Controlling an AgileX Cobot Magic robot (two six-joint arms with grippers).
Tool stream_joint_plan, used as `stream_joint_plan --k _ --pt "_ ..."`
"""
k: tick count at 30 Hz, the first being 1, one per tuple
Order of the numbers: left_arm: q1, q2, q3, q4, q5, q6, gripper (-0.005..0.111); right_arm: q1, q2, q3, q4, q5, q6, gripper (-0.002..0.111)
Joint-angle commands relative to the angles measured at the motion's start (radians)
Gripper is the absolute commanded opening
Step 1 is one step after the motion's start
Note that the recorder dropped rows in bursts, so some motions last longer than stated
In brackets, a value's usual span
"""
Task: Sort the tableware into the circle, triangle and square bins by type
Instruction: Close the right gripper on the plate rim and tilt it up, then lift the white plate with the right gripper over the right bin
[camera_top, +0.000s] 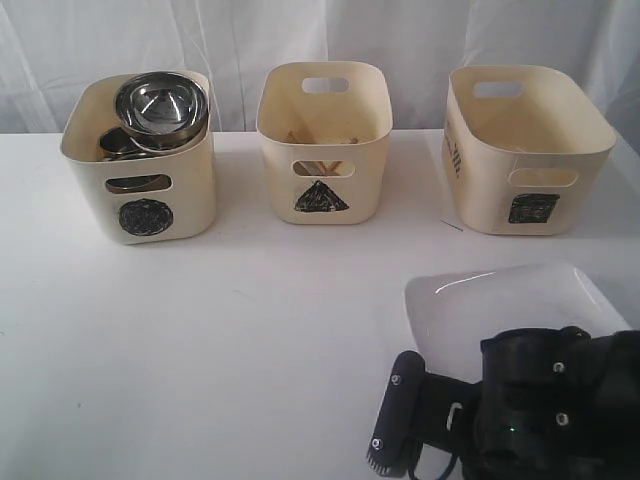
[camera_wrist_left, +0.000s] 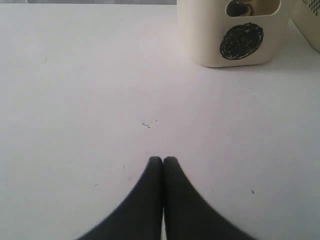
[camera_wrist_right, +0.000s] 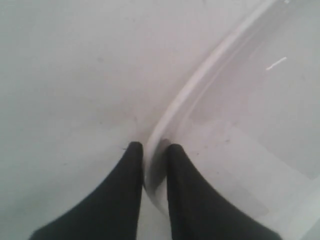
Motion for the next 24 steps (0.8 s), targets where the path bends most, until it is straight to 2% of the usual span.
stream_joint_plan --k 1,7,17,24 --pt "0.001 -0.004 0.005 -0.007 -0.004 -0.004 0.0 0.054 -0.118 -0.018 0.076 -0.03 0.049 0.0" --pt "0.001 -0.004 0.005 -0.007 -0.004 -0.004 0.0 0.108 -0.258 -0.118 0.087 0.03 0.08 0.0" --pt "0.001 -0.004 0.005 -0.007 -0.004 -0.004 0.0 0.108 -0.369 -0.267 0.084 0.08 0.114 0.0" --pt "0.001 -0.004 0.005 -0.007 -0.004 -0.004 0.0 0.108 -0.42 -0.287 0.016 0.122 0.17 0.0"
